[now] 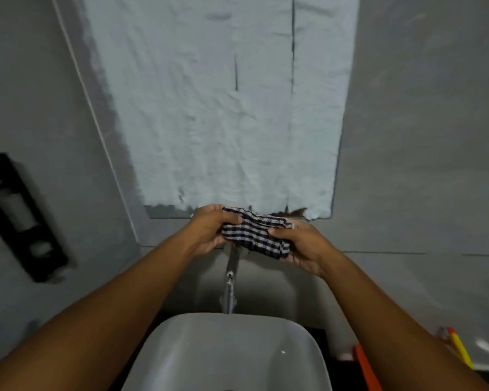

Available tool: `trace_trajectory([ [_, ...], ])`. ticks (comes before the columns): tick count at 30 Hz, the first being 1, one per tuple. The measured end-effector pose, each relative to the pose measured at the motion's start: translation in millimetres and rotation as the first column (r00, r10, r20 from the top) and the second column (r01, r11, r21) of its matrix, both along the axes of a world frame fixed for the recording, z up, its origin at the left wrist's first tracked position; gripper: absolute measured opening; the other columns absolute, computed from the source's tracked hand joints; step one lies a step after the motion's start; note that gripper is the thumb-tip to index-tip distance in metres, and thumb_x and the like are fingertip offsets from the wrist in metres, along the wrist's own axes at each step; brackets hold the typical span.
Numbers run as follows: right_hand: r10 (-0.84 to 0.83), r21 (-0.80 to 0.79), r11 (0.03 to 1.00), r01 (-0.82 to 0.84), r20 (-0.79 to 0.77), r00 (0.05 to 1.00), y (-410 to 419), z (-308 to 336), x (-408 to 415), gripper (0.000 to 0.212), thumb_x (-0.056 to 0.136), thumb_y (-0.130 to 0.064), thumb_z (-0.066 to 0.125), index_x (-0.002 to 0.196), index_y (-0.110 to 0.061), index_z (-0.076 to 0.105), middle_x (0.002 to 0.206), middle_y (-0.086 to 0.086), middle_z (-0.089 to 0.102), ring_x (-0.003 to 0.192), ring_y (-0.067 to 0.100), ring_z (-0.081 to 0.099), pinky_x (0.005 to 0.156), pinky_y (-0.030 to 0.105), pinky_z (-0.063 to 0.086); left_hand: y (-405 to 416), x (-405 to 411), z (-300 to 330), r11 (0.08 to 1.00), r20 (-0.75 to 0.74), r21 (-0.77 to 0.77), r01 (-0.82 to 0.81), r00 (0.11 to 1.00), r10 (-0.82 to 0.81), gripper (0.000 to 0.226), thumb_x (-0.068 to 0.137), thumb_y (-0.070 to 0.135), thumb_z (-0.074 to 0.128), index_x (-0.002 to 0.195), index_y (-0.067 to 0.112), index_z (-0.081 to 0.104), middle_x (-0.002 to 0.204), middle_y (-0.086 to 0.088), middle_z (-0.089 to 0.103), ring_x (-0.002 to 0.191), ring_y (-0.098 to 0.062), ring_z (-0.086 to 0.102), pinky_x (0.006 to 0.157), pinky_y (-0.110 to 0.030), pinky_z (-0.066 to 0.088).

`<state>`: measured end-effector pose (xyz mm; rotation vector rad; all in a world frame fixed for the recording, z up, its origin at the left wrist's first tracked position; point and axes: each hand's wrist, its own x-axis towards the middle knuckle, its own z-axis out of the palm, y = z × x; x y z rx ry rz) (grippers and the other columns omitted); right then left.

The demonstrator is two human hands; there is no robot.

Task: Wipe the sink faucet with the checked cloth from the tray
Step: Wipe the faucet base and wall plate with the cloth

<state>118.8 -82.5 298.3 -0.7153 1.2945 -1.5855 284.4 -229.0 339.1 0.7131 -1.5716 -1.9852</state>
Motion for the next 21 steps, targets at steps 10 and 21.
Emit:
trace_trajectory([
  [10, -0.411, 0.157, 0.871, 0.465, -0.282, 0.867, -74.4, -66.2, 31.8, 0.051, 0.071, -0.019, 0.087, 0.116, -0.008, 0.063, 0.115, 0.017, 0.072, 0.1, 0.034, 0.071, 0.09, 0.052, 0.06, -35.6, 14.5, -80.6, 0.886, 0.308, -0.255, -0.388, 0.835, 0.455, 0.054, 0.068, 0.013, 0.086, 0.11, -0.006, 0.058, 0.111, -0.027, 0.067, 0.104, -0.04, 0.067, 0.091, -0.046, 0.056],
  [21, -0.347, -0.413, 0.838, 0.358, -0.908, -0.235, -37.9, -106.2, 15.7, 0.03, 0.093, -0.026, 0.054, 0.123, -0.021, 0.059, 0.139, 0.007, 0.053, 0.131, 0.024, 0.044, 0.11, 0.042, 0.037, 1.2, -21.4, -96.9, 0.822, 0.468, -0.568, -0.036, 0.808, 0.359, 0.057, 0.075, 0.047, 0.072, 0.118, 0.01, 0.067, 0.117, -0.009, 0.071, 0.104, -0.025, 0.069, 0.091, -0.041, 0.058],
])
